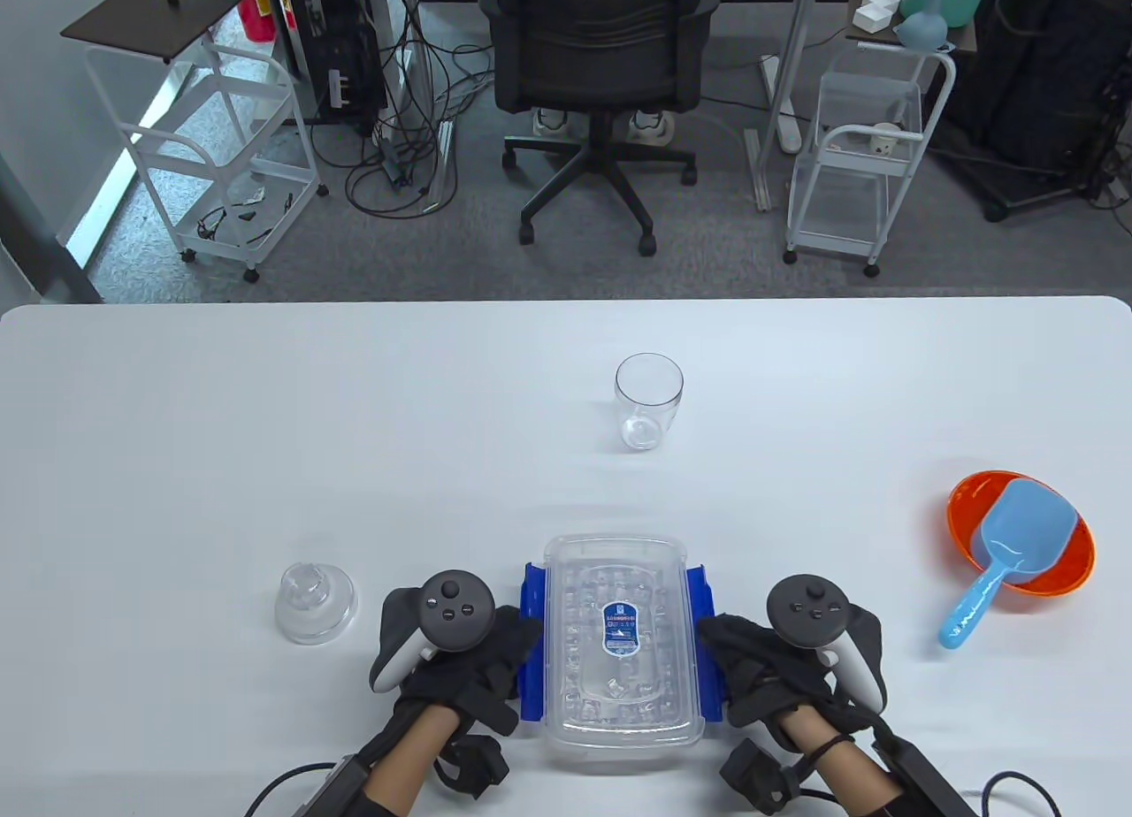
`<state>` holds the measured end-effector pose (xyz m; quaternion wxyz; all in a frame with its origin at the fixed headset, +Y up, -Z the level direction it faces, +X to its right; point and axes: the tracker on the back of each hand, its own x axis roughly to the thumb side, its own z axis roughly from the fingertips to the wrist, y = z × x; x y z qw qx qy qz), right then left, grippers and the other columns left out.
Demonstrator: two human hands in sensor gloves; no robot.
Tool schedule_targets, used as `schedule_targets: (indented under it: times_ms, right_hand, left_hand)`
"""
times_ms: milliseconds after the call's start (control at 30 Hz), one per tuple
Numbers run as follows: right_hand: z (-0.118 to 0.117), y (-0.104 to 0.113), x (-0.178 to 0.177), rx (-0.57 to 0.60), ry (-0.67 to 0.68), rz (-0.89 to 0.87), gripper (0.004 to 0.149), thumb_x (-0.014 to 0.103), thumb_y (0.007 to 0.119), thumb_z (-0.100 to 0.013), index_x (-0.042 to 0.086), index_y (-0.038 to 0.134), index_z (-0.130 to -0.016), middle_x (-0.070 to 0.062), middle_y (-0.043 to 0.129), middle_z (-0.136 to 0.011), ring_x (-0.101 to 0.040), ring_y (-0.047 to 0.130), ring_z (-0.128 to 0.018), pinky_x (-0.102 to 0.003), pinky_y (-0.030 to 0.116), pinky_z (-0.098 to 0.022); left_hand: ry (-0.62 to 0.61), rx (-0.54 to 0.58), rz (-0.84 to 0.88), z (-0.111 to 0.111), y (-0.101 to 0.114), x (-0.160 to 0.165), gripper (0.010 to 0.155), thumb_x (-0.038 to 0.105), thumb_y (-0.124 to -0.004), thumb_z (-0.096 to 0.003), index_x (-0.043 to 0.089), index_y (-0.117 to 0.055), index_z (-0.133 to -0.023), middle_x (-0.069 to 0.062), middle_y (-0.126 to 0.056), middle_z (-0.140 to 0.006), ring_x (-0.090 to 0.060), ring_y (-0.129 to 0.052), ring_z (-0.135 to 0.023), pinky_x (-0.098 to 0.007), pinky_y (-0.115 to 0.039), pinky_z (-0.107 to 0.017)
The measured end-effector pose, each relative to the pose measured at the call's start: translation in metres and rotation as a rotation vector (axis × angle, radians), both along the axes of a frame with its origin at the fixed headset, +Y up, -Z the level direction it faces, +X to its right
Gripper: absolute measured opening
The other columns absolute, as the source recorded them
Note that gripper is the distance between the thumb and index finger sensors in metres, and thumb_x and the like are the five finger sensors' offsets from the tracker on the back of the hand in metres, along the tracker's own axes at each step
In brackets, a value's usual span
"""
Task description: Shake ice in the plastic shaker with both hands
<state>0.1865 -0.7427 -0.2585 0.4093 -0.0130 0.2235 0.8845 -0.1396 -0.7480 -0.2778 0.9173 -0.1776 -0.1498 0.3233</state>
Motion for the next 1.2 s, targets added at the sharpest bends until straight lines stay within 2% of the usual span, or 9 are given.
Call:
schedule_targets:
  times_ms: [200,400,500,700,767,1033,1200]
  right_hand:
    - [0.001,0.014,0.004,0.082,-0.007,0.038,0.066,0.034,0.054,-0.062,-0.022,0.048,-0.098,-0.040,0.076,-0.086,-0.053,0.091,-0.061,-0.058,0.081,-0.040]
    - [0.007,0.029,0.001,0.172,0.038,0.044,0.067,0.035,0.054,-0.063,-0.019,0.043,-0.101,-0.039,0.070,-0.092,-0.060,0.080,-0.072,-0.065,0.073,-0.047]
    - [0.011,0.032,-0.005,0.171,0.098,0.015,0.068,0.036,0.054,-0.063,-0.019,0.043,-0.101,-0.039,0.070,-0.092,-0.061,0.079,-0.072,-0.066,0.073,-0.047]
    - [0.017,0.031,-0.017,0.141,0.175,-0.022,0.068,0.036,0.053,-0.063,-0.020,0.043,-0.101,-0.039,0.070,-0.092,-0.061,0.079,-0.072,-0.066,0.073,-0.047]
    - [0.018,0.031,-0.019,0.153,0.183,-0.035,0.068,0.036,0.053,-0.063,-0.019,0.043,-0.101,-0.040,0.070,-0.091,-0.061,0.079,-0.072,-0.065,0.073,-0.047]
    - [0.019,0.032,-0.020,0.174,0.177,-0.020,0.067,0.036,0.053,-0.063,-0.019,0.045,-0.100,-0.040,0.071,-0.090,-0.060,0.080,-0.072,-0.065,0.074,-0.047]
    - [0.022,0.037,-0.022,0.221,0.182,-0.005,0.067,0.036,0.053,-0.063,-0.019,0.046,-0.100,-0.041,0.073,-0.089,-0.060,0.081,-0.071,-0.065,0.074,-0.047]
  left_hand:
    - [0.040,0.073,-0.055,-0.001,0.009,-0.008,0.061,0.030,-0.050,-0.0654,-0.024,-0.055,-0.094,-0.037,-0.084,-0.084,-0.037,-0.103,-0.057,-0.037,-0.087,-0.035]
    - [0.035,0.145,0.013,0.004,0.027,-0.009,0.062,0.032,-0.050,-0.0656,-0.022,-0.056,-0.094,-0.037,-0.085,-0.084,-0.038,-0.104,-0.056,-0.036,-0.087,-0.035]
    - [-0.006,0.144,0.073,0.009,0.034,-0.003,0.063,0.033,-0.049,-0.0658,-0.022,-0.057,-0.094,-0.036,-0.085,-0.084,-0.037,-0.104,-0.057,-0.037,-0.087,-0.036]
    - [-0.101,0.072,0.071,0.014,0.030,0.013,0.067,0.035,-0.049,-0.0658,-0.026,-0.053,-0.094,-0.041,-0.083,-0.083,-0.042,-0.101,-0.060,-0.039,-0.086,-0.037]
    - [-0.103,0.119,0.046,0.014,0.031,0.015,0.068,0.036,-0.050,-0.0656,-0.026,-0.053,-0.094,-0.041,-0.084,-0.081,-0.040,-0.102,-0.059,-0.037,-0.087,-0.037]
    - [-0.102,0.176,0.039,0.016,0.034,0.016,0.069,0.037,-0.050,-0.0654,-0.026,-0.054,-0.093,-0.040,-0.086,-0.079,-0.039,-0.103,-0.056,-0.036,-0.087,-0.036]
    - [-0.101,0.252,0.004,0.021,0.044,0.018,0.068,0.037,-0.051,-0.0652,-0.024,-0.055,-0.094,-0.039,-0.087,-0.079,-0.039,-0.103,-0.056,-0.036,-0.087,-0.035]
